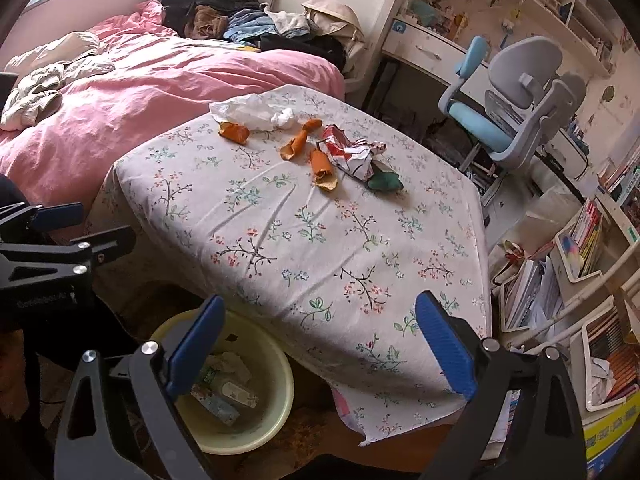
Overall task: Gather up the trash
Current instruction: 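Move both open tools back up toward the orange peels on the table, then grasp the long orange peel with the right tool while the left tool approaches a peel piece, then close the left tool on the orange peel piece while the right tool holds its peel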
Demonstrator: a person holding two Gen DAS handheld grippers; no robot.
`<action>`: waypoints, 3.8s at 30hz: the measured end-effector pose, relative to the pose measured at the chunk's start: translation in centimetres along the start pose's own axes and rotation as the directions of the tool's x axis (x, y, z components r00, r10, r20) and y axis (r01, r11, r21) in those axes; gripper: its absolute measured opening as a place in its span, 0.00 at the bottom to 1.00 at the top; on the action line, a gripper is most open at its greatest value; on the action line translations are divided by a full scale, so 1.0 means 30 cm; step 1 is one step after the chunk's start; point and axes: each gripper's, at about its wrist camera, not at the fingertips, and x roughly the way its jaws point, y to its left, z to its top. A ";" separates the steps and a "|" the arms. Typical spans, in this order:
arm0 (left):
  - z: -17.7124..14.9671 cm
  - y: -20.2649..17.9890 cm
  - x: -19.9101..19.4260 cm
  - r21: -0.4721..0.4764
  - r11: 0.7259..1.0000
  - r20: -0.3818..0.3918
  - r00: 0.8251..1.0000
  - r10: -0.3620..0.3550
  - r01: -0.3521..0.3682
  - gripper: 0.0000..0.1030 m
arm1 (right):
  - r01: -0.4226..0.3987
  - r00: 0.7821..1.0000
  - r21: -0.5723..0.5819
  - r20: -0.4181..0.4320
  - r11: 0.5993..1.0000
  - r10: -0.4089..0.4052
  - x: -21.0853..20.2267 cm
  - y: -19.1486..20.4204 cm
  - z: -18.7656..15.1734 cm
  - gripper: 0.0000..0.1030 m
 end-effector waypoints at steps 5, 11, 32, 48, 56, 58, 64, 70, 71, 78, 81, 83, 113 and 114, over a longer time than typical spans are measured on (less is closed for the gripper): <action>-0.001 -0.004 0.007 0.002 1.000 -0.004 1.000 0.002 -0.002 0.74 | 0.006 1.000 -0.010 -0.003 1.000 -0.006 0.001 0.005 0.000 0.89; -0.003 -0.006 0.013 0.003 1.000 -0.007 1.000 0.001 -0.001 0.74 | 0.014 1.000 -0.024 -0.005 1.000 -0.014 0.000 0.010 0.000 0.90; 0.112 -0.013 0.035 0.005 1.000 0.011 1.000 -0.021 0.021 0.78 | -0.067 0.997 -0.004 -0.047 0.998 0.067 0.060 0.005 0.013 0.90; 0.481 0.057 0.315 -0.015 0.999 -0.091 0.995 -0.043 0.041 0.80 | -0.329 0.934 0.168 -0.085 0.929 0.346 0.362 -0.130 0.248 0.71; 0.592 0.045 0.481 0.027 0.998 -0.150 0.987 -0.055 0.060 0.80 | -0.350 0.926 0.213 -0.072 0.912 0.372 0.508 -0.141 0.340 0.53; 0.614 0.043 0.534 0.028 0.996 -0.190 0.979 -0.074 0.080 0.80 | -0.358 0.919 0.244 -0.077 0.901 0.386 0.544 -0.154 0.346 0.52; 0.654 0.024 0.642 0.066 0.996 -0.224 0.974 -0.038 0.054 0.80 | -0.363 0.915 0.265 -0.081 0.893 0.396 0.600 -0.177 0.366 0.46; 0.647 -0.013 0.657 0.138 0.985 -0.267 0.962 -0.061 0.100 0.44 | -0.370 0.910 0.246 -0.099 0.896 0.403 0.638 -0.175 0.377 0.26; 0.644 -0.013 0.651 0.138 0.984 -0.274 0.959 -0.075 0.117 0.42 | -0.373 0.909 0.242 -0.099 0.895 0.406 0.633 -0.175 0.376 0.25; 0.578 0.002 0.573 0.124 0.974 -0.338 0.931 -0.140 0.191 0.38 | -0.384 0.902 0.239 -0.109 0.892 0.417 0.588 -0.193 0.335 0.22; 0.546 0.008 0.547 0.121 0.966 -0.368 0.914 -0.171 0.229 0.39 | -0.394 0.893 0.269 -0.112 0.879 0.435 0.573 -0.218 0.313 0.22; 0.514 -0.003 0.529 0.136 0.955 -0.403 0.895 -0.190 0.264 0.41 | -0.392 0.893 0.282 -0.111 0.876 0.435 0.551 -0.236 0.293 0.22; 0.449 -0.108 0.442 0.432 0.871 -0.316 0.944 -0.096 0.233 0.42 | -0.388 0.891 0.306 -0.116 0.869 0.439 0.556 -0.234 0.266 0.33; 0.453 -0.105 0.444 0.420 0.878 -0.313 0.945 -0.098 0.230 0.42 | -0.388 0.891 0.307 -0.116 0.869 0.439 0.556 -0.234 0.264 0.31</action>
